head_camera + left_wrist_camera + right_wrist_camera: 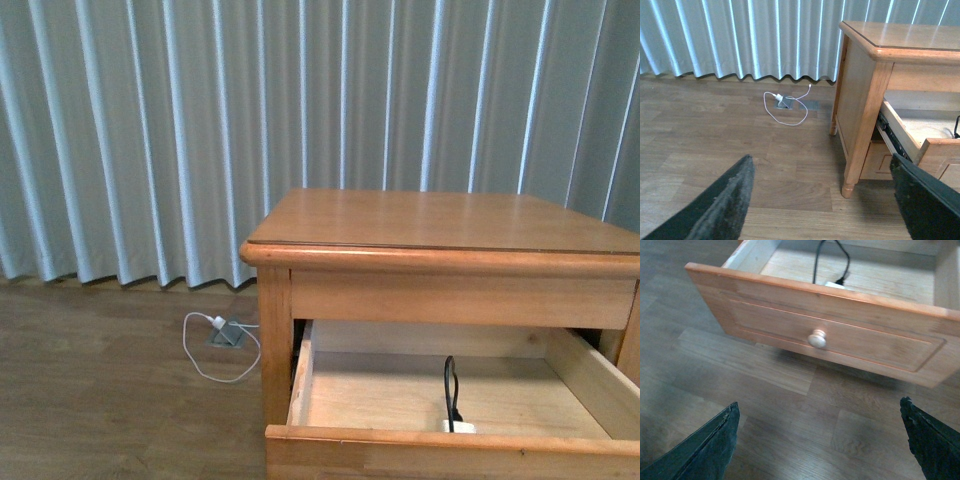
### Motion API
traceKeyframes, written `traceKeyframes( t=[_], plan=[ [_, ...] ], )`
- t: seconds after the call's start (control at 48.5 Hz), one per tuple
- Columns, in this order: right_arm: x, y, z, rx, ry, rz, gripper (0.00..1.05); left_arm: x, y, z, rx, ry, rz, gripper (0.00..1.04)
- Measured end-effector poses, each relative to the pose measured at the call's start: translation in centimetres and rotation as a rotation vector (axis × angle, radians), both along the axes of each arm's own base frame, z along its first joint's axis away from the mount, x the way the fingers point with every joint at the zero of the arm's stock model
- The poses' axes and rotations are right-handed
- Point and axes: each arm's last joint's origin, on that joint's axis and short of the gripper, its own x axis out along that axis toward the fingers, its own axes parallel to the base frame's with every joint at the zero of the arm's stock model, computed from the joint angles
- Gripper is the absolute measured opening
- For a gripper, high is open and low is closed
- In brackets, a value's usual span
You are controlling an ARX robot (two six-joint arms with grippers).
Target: Put charger into drawer
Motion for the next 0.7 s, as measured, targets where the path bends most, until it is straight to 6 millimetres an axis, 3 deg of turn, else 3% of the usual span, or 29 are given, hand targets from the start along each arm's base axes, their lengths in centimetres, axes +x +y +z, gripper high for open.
traceKeyframes(
  t=[0.083,0.206,0.372,0.702],
  plan=[
    [1.8,1.7,-0.1,-0.016,0.042,0.077,0.96,0.0,0.0,0.0,0.002,0.000,0.000,1.00],
    [5.7,3.5,-1.0,-0.038,0.089,0.072,0.96,0.0,0.0,0.0,0.003,0.000,0.000,0.99],
    [9.5,5.1,-2.2,-0.053,0.102,-0.001,0.96,0.0,0.0,0.0,0.002,0.000,0.000,0.99],
    [14.4,5.9,-5.5,-0.049,0.143,-0.172,0.96,0.0,0.0,0.0,0.003,0.000,0.000,0.99]
  ],
)
